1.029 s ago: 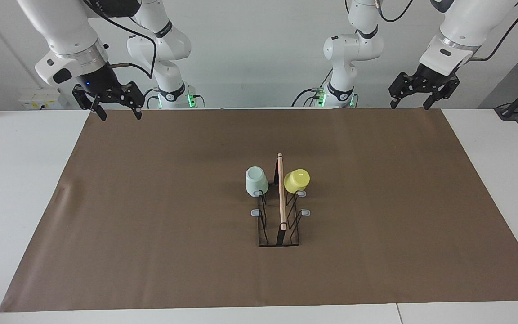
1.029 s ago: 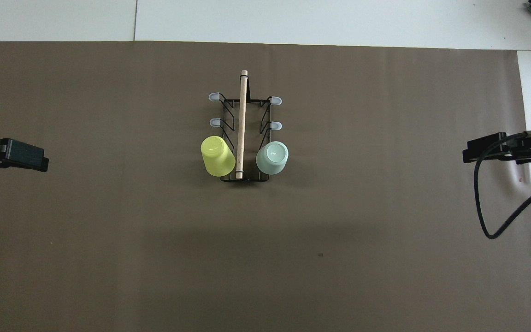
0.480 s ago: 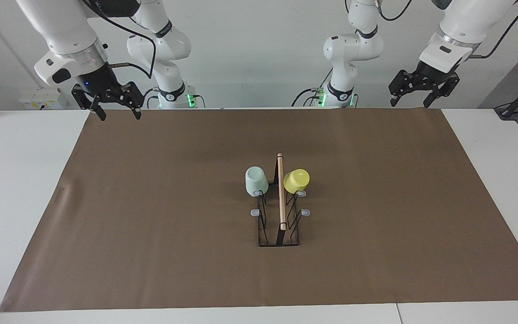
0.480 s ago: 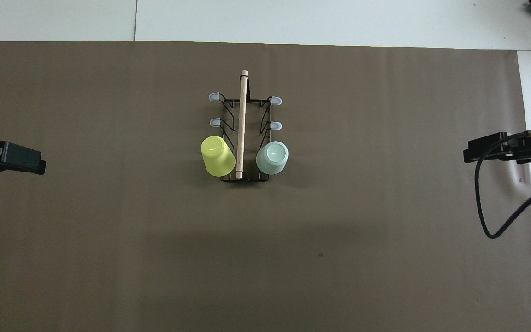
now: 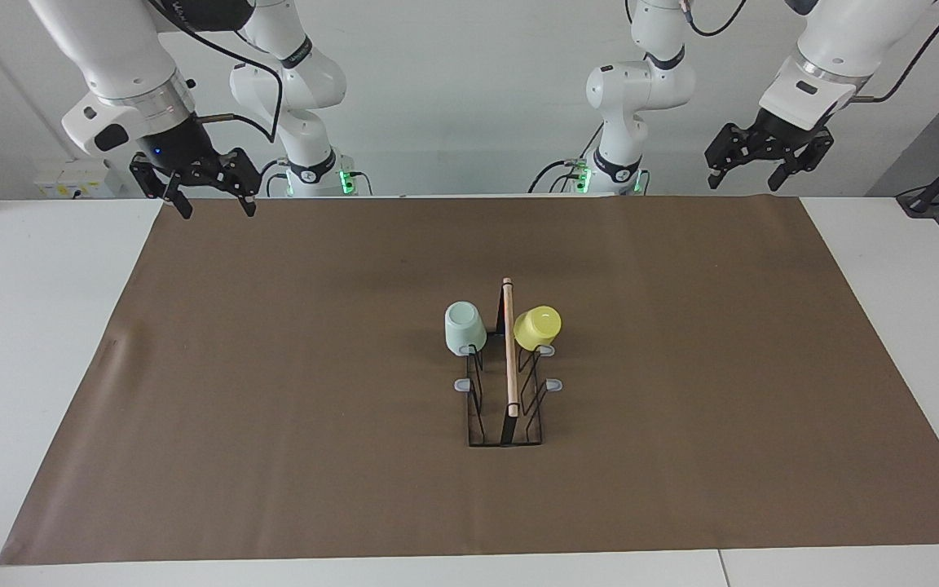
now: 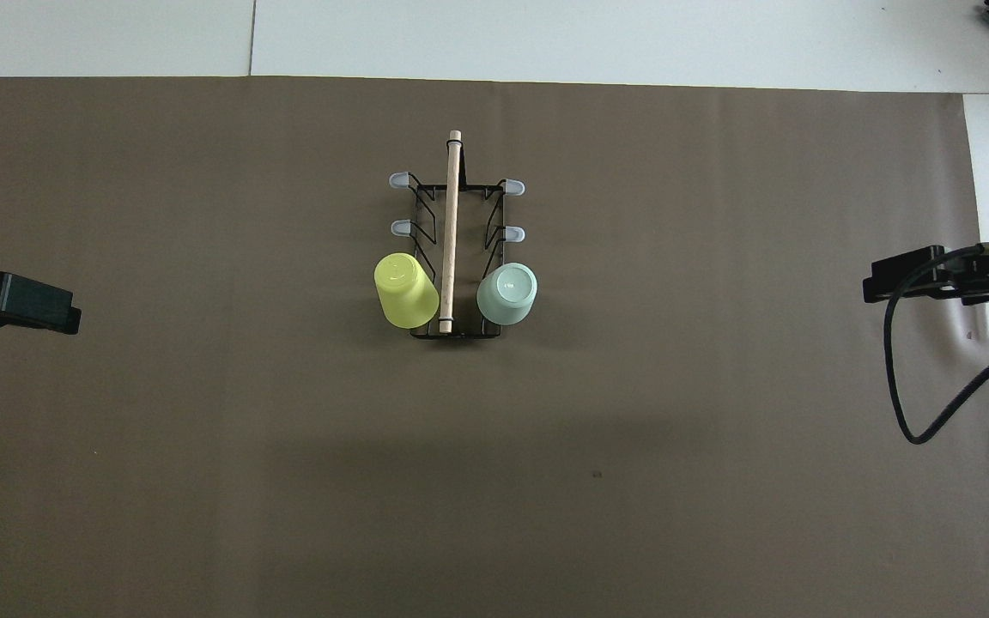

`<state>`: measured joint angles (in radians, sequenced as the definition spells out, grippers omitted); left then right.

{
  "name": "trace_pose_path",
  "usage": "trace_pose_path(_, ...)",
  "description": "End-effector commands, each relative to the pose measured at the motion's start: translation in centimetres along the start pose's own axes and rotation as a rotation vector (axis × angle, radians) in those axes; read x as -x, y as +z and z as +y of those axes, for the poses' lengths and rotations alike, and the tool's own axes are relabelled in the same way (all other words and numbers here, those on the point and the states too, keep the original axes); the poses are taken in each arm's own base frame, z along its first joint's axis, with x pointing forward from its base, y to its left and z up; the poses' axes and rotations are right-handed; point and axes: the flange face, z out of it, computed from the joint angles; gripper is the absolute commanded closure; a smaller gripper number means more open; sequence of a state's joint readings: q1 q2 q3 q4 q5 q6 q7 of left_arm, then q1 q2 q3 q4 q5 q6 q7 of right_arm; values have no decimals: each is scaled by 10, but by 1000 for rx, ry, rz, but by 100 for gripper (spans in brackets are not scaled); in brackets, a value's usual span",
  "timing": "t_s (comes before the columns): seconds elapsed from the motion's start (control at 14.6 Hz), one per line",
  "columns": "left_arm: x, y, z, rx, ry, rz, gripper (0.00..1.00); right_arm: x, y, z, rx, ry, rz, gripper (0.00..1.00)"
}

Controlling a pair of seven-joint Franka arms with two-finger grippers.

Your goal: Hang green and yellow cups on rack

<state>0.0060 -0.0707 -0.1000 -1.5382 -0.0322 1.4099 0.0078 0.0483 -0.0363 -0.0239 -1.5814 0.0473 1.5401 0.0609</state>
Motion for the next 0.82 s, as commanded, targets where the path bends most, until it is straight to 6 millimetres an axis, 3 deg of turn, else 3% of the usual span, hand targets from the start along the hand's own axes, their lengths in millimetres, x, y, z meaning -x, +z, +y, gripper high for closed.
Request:
trace_pose_path(0.0, 9, -6, 2, -15, 17, -3, 0, -5, -3, 1, 18, -8, 3, 0)
trace_pose_path(0.75, 6, -7, -5, -5, -4, 25, 0, -5, -3, 1, 18, -5, 9, 0)
